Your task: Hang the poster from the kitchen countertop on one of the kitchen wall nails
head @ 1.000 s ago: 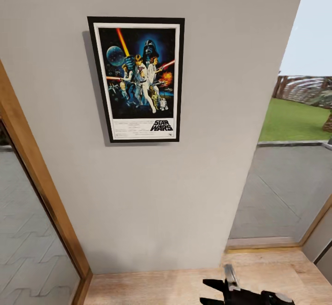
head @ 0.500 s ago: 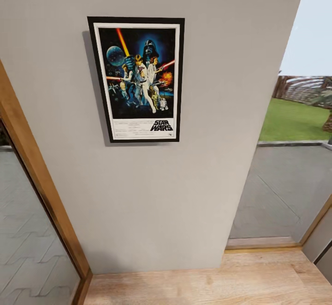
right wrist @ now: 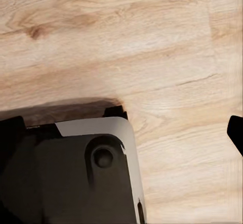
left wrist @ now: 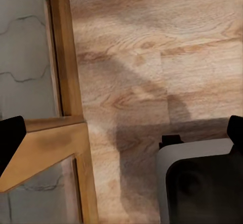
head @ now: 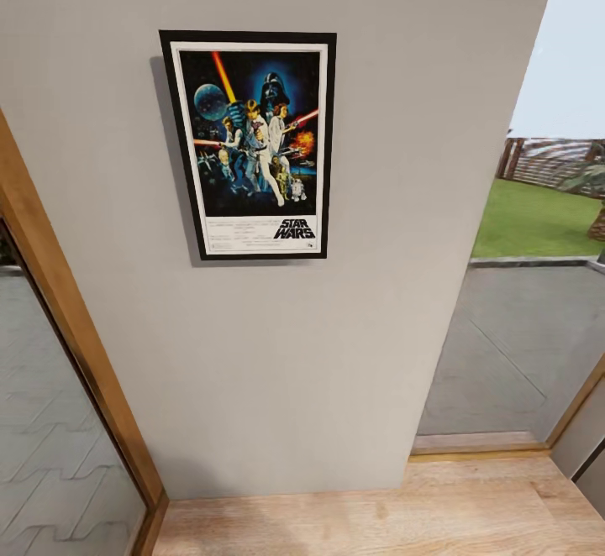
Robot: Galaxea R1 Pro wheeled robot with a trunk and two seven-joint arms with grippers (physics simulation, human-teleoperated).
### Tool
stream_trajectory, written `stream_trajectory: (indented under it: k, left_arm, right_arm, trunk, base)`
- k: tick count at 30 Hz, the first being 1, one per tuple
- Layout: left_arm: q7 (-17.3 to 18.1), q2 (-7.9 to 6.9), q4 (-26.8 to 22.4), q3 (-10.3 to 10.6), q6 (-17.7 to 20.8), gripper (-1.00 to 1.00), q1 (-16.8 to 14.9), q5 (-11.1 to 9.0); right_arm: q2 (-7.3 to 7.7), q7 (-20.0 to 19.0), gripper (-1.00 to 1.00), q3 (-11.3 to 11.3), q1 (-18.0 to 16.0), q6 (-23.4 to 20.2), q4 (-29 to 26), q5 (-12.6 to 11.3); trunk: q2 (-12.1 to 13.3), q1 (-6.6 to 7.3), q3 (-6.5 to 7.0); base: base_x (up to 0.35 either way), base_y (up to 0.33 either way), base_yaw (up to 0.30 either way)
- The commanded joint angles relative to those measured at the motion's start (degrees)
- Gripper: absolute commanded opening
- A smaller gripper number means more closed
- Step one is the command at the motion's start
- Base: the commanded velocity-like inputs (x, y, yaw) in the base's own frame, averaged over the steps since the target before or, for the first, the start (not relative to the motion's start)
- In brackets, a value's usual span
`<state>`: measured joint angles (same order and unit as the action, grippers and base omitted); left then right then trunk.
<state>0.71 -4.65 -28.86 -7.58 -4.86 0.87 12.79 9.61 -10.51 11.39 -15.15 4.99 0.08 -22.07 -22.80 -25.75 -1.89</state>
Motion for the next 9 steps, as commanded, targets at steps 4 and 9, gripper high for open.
stream_trajectory:
  k: [4,9]
  left_arm:
    - [0.1,0.06,-0.1,-0.3,-0.2,1.0,0.0,0.6]
    - [0.1,0.07,-0.1,-0.2,-0.2,1.0,0.0,0.7]
  right_arm:
    - [-0.01,0.0,1.0,0.5,-0.1,0.2,0.1,-0.6]
    - [-0.03,0.2,1.0,0.5,-0.1,0.2,0.1,-0.6]
  trunk:
    - [-0.1,-0.04,-0.11]
    - [-0.1,-0.04,-0.11]
  base:
    - [0.0,0.0,0.0]
    - [0.0,0.0,0.0]
